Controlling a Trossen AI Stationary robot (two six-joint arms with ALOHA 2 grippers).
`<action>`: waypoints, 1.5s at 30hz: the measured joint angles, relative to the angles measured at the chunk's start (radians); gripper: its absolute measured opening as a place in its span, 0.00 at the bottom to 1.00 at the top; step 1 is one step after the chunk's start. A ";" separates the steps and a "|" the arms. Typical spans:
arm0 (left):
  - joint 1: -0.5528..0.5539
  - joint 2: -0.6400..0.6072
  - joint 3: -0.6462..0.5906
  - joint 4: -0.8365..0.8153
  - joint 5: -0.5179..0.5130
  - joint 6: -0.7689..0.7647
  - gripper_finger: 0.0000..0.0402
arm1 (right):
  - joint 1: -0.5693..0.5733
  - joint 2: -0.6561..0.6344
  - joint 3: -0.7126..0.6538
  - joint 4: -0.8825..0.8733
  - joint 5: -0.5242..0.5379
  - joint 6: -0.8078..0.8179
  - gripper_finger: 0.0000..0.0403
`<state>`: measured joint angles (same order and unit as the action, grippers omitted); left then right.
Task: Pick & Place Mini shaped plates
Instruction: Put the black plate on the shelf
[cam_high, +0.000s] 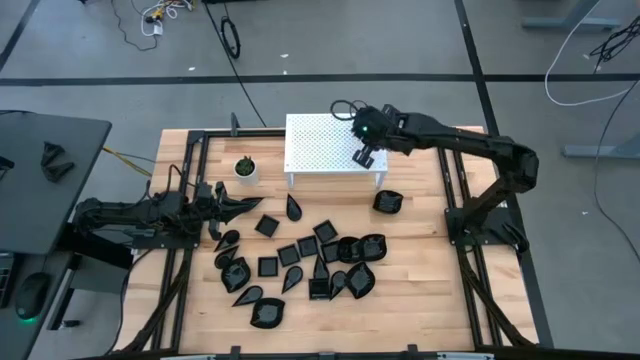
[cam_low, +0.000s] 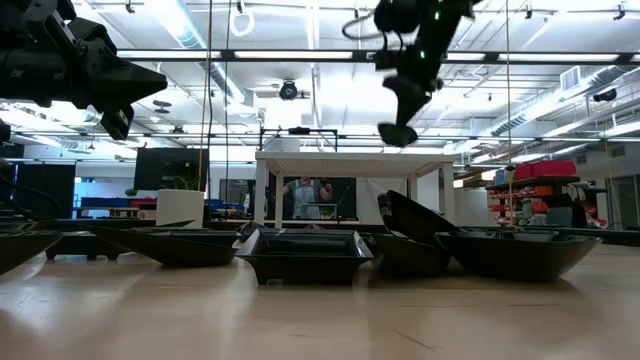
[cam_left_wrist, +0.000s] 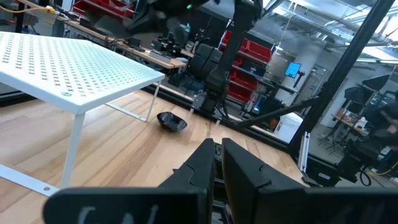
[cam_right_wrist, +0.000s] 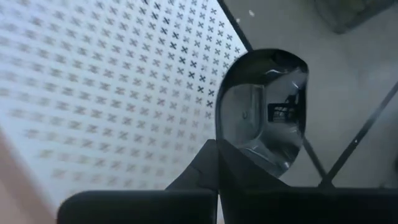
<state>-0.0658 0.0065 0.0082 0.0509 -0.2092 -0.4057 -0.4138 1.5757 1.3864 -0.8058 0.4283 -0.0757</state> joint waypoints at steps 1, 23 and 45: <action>0.000 0.000 0.000 0.000 0.000 0.000 0.09 | -0.006 0.000 -0.024 0.034 0.001 -0.029 0.00; 0.000 0.000 0.000 0.000 -0.007 0.000 0.09 | -0.011 0.000 -0.182 0.186 0.065 -0.153 0.09; -0.049 0.000 -0.001 0.017 0.000 0.033 0.09 | 0.460 -0.169 -0.234 0.303 -0.149 0.016 0.37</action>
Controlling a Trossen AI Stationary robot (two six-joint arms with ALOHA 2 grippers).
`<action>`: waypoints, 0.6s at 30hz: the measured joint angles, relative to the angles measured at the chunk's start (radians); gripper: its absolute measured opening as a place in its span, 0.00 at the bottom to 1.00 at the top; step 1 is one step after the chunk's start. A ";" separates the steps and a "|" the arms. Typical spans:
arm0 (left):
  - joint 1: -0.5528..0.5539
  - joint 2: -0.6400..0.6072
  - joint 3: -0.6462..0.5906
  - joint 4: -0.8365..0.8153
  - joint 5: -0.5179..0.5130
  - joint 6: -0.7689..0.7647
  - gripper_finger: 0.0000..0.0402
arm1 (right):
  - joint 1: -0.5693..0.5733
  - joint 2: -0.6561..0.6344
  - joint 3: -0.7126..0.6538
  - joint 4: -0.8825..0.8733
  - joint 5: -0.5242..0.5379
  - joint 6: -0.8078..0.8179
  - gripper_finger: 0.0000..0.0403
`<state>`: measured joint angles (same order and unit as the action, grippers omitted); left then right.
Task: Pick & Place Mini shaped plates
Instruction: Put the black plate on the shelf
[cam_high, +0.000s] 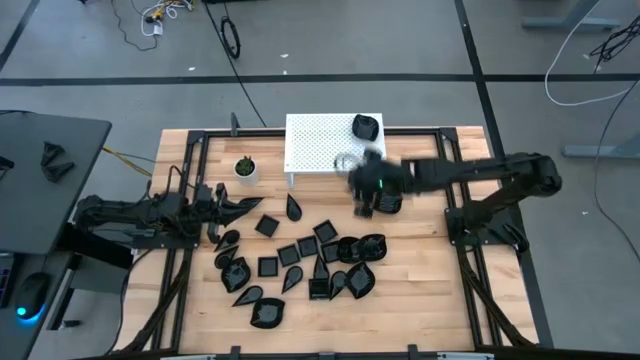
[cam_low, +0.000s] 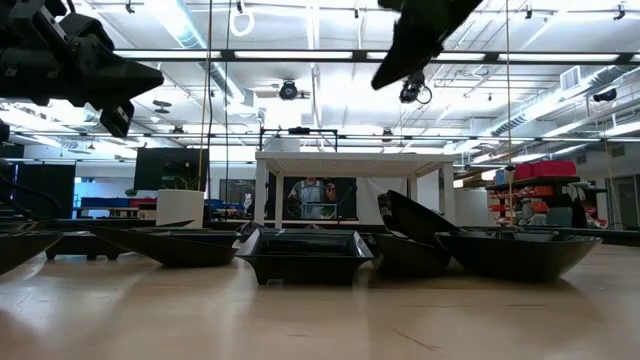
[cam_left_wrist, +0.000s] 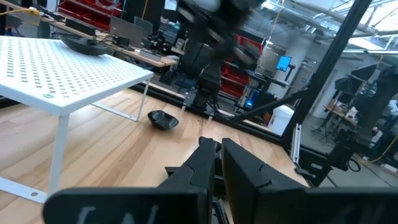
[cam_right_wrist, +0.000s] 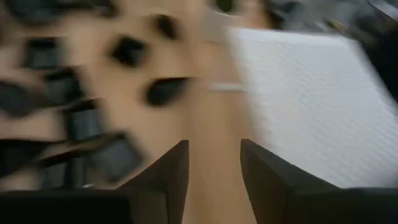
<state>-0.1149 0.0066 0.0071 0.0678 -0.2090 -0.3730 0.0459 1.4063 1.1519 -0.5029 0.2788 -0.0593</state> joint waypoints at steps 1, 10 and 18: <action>-0.006 0.000 0.000 0.000 -0.003 -0.001 0.09 | 0.042 0.000 -0.027 0.030 -0.002 0.002 0.37; -0.047 0.000 0.000 0.000 -0.015 -0.015 0.09 | 0.281 0.002 -0.247 -0.015 -0.009 0.381 0.37; -0.051 0.000 0.000 -0.002 -0.028 -0.010 0.09 | 0.272 0.002 -0.338 -0.344 0.103 0.718 0.37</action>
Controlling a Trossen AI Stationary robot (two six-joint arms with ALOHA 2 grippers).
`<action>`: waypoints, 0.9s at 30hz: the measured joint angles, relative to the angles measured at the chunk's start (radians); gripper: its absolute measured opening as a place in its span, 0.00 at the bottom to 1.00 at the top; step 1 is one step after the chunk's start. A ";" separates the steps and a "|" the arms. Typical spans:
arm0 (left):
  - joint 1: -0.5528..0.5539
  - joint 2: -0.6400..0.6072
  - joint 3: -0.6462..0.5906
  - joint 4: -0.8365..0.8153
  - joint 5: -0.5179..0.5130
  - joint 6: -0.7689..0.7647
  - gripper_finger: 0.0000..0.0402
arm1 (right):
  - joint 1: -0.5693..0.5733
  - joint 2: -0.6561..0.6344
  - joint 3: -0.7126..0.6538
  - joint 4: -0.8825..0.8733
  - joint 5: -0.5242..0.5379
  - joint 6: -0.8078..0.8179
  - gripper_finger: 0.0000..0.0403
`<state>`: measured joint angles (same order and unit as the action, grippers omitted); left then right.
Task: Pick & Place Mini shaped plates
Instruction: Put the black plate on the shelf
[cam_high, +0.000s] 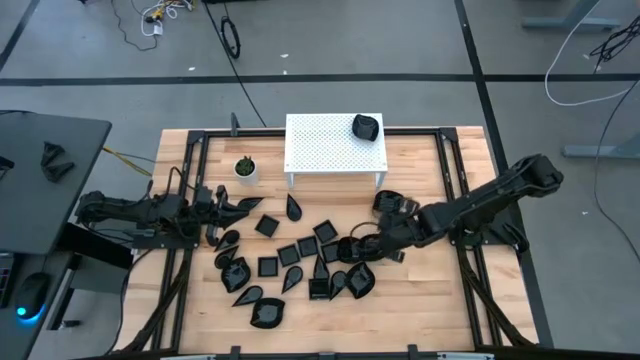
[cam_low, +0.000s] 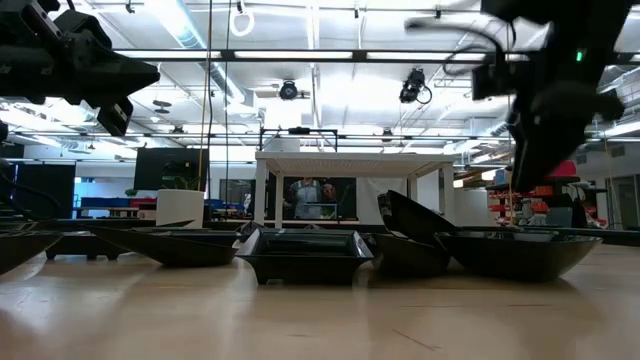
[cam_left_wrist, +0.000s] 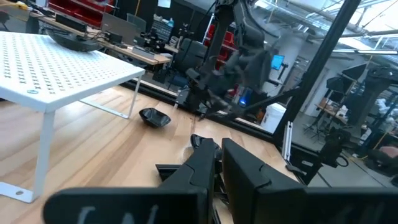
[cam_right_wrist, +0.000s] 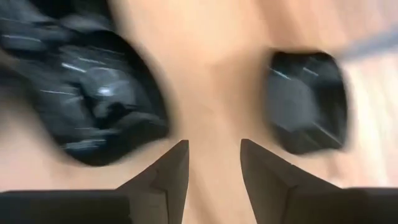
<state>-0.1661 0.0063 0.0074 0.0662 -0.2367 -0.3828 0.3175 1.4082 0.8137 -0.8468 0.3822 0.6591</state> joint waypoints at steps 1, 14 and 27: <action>0.000 0.000 0.000 0.000 0.000 0.000 0.09 | -0.010 0.000 -0.018 0.000 0.008 0.007 0.37; 0.002 0.001 0.000 0.204 0.027 0.059 0.09 | -0.082 0.000 -0.117 0.766 0.003 -0.321 0.37; -0.214 0.558 0.119 0.548 -0.177 0.228 0.02 | -0.114 0.000 -0.117 1.341 -0.043 -0.746 0.37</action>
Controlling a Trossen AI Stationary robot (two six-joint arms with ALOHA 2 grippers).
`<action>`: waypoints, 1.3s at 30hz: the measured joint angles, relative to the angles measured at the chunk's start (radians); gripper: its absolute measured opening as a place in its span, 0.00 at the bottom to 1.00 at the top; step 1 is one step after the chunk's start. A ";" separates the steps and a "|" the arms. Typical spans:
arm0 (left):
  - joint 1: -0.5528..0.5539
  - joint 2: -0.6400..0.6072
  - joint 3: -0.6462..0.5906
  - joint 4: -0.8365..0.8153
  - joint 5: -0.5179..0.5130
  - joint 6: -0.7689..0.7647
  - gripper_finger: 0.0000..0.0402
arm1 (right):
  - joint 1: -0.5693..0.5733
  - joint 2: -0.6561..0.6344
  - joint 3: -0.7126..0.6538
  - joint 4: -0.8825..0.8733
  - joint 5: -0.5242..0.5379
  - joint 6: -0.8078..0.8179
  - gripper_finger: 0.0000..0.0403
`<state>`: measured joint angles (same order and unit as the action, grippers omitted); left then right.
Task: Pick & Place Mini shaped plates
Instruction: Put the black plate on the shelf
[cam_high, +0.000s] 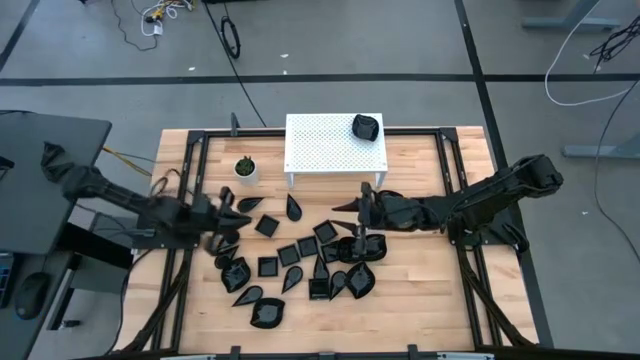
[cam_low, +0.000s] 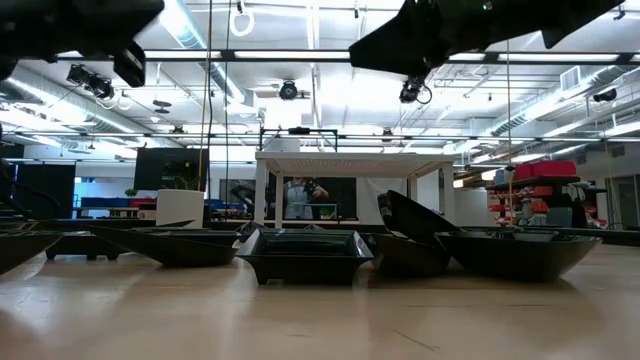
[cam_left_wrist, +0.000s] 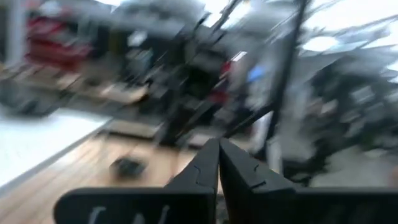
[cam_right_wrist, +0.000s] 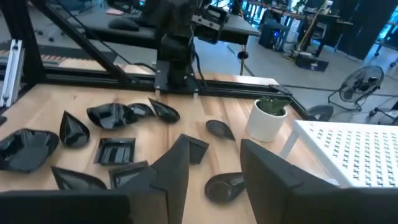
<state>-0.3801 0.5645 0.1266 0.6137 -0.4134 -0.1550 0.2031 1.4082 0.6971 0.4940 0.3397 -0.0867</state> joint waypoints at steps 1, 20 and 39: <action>-0.014 0.064 0.043 -0.042 -0.058 -0.019 0.02 | 0.000 0.000 0.000 -0.007 0.000 0.000 0.37; -0.087 0.705 0.745 -1.251 -0.124 -0.378 0.21 | 0.008 0.000 0.000 -0.131 -0.018 0.043 0.37; 0.027 0.771 0.523 -0.991 0.032 0.004 0.38 | 0.010 0.001 0.000 -0.034 -0.018 0.158 0.37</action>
<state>-0.3534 1.3354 0.6497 -0.3775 -0.3816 -0.1508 0.2134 1.4090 0.6971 0.4603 0.3218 0.0717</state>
